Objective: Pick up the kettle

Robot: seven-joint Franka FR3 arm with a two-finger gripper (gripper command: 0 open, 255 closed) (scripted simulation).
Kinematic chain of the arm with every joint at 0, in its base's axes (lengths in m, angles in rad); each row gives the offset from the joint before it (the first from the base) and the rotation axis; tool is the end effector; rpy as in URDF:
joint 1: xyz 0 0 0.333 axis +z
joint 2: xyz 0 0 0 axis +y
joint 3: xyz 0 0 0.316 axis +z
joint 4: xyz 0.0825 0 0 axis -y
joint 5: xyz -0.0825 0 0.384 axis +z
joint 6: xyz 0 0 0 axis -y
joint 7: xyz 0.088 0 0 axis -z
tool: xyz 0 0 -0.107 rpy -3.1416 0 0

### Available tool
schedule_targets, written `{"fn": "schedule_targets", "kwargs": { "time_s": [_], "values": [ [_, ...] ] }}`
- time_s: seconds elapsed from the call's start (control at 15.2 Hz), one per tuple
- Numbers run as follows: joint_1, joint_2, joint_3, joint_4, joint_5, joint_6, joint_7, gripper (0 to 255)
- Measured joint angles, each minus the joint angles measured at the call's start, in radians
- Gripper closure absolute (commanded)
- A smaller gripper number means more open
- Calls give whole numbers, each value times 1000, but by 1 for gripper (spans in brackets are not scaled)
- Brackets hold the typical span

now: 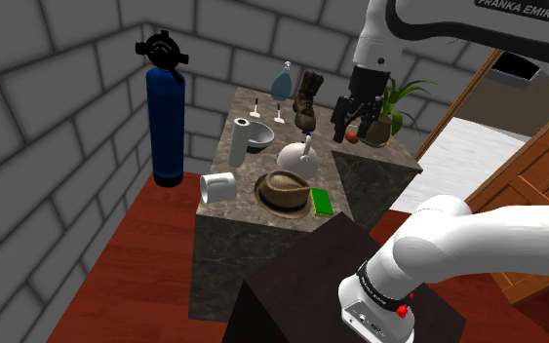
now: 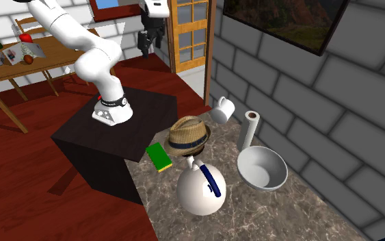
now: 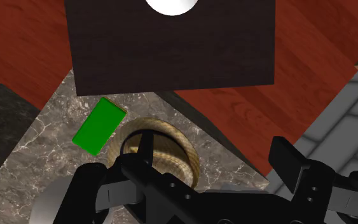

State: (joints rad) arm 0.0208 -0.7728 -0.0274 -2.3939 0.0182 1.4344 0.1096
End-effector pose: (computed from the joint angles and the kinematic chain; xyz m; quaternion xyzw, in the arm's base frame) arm 0.2928 -0.0018 0.5584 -0.9941 0.0527 0.0942 0.0134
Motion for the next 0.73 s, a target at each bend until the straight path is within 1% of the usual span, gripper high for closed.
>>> {"fn": "schedule_targets", "kwargs": {
  "time_s": [0.13,0.26,0.59,0.73],
  "values": [
    [-5,15,-6,-2,-4,15,0,0],
    [-17,67,-14,4,-5,61,12,0],
    [-57,218,-52,18,-14,191,36,0],
    [-72,291,-70,46,-16,235,42,0]
  ]
}}
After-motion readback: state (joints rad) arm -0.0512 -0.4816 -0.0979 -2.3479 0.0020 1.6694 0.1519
